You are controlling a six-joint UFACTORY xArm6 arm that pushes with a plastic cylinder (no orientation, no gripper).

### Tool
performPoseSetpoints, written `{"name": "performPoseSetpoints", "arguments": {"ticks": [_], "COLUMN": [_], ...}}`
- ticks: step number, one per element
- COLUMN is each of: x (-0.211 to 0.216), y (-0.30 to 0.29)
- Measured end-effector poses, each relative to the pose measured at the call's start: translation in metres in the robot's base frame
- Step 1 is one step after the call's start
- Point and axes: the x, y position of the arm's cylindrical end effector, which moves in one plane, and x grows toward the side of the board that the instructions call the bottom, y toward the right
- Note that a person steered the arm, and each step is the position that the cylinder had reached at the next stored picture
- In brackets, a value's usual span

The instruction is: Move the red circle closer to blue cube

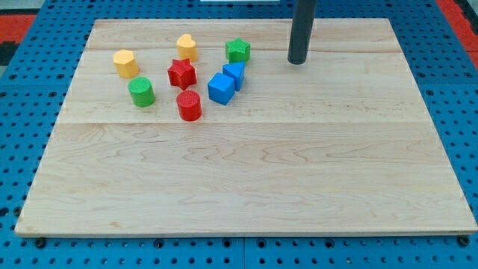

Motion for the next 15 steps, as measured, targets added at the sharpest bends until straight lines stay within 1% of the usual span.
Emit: {"name": "performPoseSetpoints", "arguments": {"ticks": [2, 3, 4, 6, 7, 9, 10, 12, 13, 14, 15], "x": [0.0, -0.009, -0.059, -0.06, -0.036, 0.049, 0.104, 0.198, 0.2, 0.22, 0.181], "y": [0.0, -0.008, -0.043, -0.154, -0.18, -0.188, -0.189, -0.213, -0.225, -0.171, -0.177]}}
